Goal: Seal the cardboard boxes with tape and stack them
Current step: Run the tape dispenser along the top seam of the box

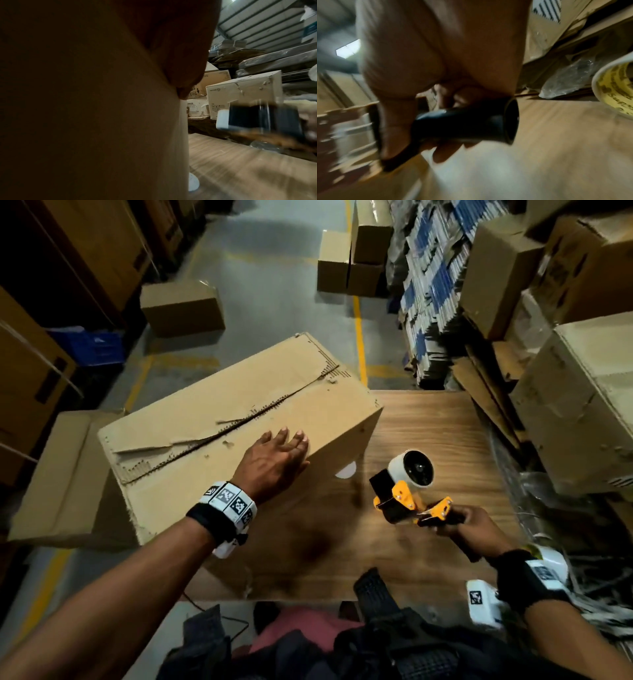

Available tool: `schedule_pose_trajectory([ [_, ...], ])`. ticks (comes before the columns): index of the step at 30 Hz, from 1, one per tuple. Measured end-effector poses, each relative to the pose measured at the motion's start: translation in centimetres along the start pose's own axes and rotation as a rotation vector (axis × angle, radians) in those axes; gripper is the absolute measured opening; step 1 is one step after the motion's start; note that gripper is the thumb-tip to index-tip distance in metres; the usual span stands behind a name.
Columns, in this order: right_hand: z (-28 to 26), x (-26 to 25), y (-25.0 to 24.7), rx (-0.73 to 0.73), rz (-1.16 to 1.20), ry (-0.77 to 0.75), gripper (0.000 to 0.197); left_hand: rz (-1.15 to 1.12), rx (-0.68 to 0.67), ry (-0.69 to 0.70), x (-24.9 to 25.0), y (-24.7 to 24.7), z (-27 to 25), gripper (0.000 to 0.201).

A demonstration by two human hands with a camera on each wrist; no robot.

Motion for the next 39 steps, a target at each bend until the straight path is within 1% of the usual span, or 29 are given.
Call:
schedule_pose_trajectory([
  [1,-1.5,-1.8,-0.6,-0.061,0.074,-0.033,0.019,-0.006,0.019,0.046,-0.1,0.3,-0.7,0.066],
  [2,-2.7,-3.3,-1.4,-0.106,0.14,-0.063,0.03,-0.013,0.042,0.091,-0.2,0.5,-1.4,0.066],
  [3,-3.4,-4.6,-2.3,-0.113,0.176,-0.099,0.05,-0.018,0.055,0.134,-0.4,0.7,-2.0,0.067],
  [4,-4.0,-5.9,-3.2,-0.119,0.191,-0.126,0.06,-0.029,0.041,0.168,-0.4,0.9,-2.6,0.069],
  [5,-4.5,-7.3,-3.7,-0.126,0.195,-0.144,0.052,-0.046,0.021,0.197,-0.3,0.9,-3.2,0.071],
  [6,-4.6,-8.5,-4.0,-0.132,0.192,-0.158,0.036,-0.074,0.002,0.22,0.0,0.9,-3.9,0.072],
  [7,-4.5,-9.9,-4.2,-0.133,0.18,-0.177,0.026,-0.111,-0.007,0.247,0.4,0.8,-4.6,0.071],
  [9,-4.4,-12.9,-3.8,-0.122,0.139,-0.211,0.023,-0.192,-0.034,0.287,1.5,0.9,-5.9,0.064],
  [11,-4.2,-15.1,-2.8,-0.146,0.137,-0.254,0.02,-0.29,-0.055,0.277,2.2,1.0,-6.6,0.057],
  [12,-4.1,-16.2,-2.1,-0.164,0.142,-0.267,0.018,-0.415,-0.05,0.219,2.0,0.6,-6.9,0.057],
  [13,-4.1,-17.1,-1.3,-0.171,0.163,-0.272,0.018,-0.628,-0.006,0.109,1.5,-0.2,-7.2,0.061],
  [14,-4.1,-18.0,-0.5,-0.184,0.2,-0.277,0.021,-0.905,0.074,-0.032,0.8,-1.3,-7.5,0.069],
  [15,-4.0,-18.7,0.3,-0.188,0.234,-0.288,0.03,-1.145,0.18,-0.155,0.0,-2.4,-7.8,0.076],
  [16,-3.8,-19.4,1.0,-0.193,0.25,-0.316,0.047,-1.29,0.293,-0.232,-0.7,-3.4,-7.9,0.082],
  [17,-3.7,-20.2,1.7,-0.199,0.247,-0.342,0.063,-1.365,0.385,-0.283,-1.3,-4.2,-8.1,0.089],
  [18,-3.6,-21.2,2.6,-0.203,0.248,-0.359,0.066,-1.402,0.45,-0.318,-1.7,-4.9,-8.2,0.098],
  [19,-3.4,-22.3,3.5,-0.223,0.248,-0.366,0.055,-1.418,0.491,-0.346,-2.1,-5.4,-8.3,0.105],
  [20,-3.5,-23.5,4.5,-0.254,0.242,-0.366,0.039,-1.429,0.519,-0.378,-2.5,-5.7,-8.3,0.11],
  [21,-3.6,-24.6,5.5,-0.282,0.237,-0.37,0.029,-1.435,0.537,-0.411,-3.1,-5.8,-8.3,0.113],
  [23,-3.6,-26.2,7.4,-0.319,0.231,-0.379,0.026,-1.478,0.556,-0.43,-4.3,-5.8,-8.6,0.114],
  [25,-3.5,-27.5,8.9,-0.336,0.247,-0.37,0.027,-1.558,0.585,-0.421,-5.5,-6.0,-9.5,0.11],
  [26,-3.4,-28.0,9.5,-0.336,0.248,-0.37,0.026,-1.554,0.601,-0.43,-6.2,-6.1,-10.1,0.107],
  [30,-3.3,-30.2,11.6,-0.288,0.253,-0.4,0.025,-1.448,0.63,-0.438,-8.0,-6.7,-13.6,0.092],
  [33,-3.4,-31.8,13.0,-0.232,0.284,-0.412,0.017,-1.459,0.562,-0.429,-8.8,-5.8,-16.1,0.082],
  [36,-3.5,-33.0,13.9,-0.193,0.235,-0.453,0.023,-1.455,0.483,-0.428,-9.6,-5.2,-17.9,0.066],
  [39,-3.6,-33.7,14.6,-0.167,0.198,-0.467,0.029,-1.554,0.468,-0.406,-10.7,-4.7,-18.9,0.038],
])
Point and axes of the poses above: each hand's wrist, its own z-axis towards the middle knuckle, its own y-axis out of the palm, x = y × z, the point moved 3 cm from there along z, towards the middle knuckle, and after that the axes turned 3 degrees about -x, right-handed, at the moved point
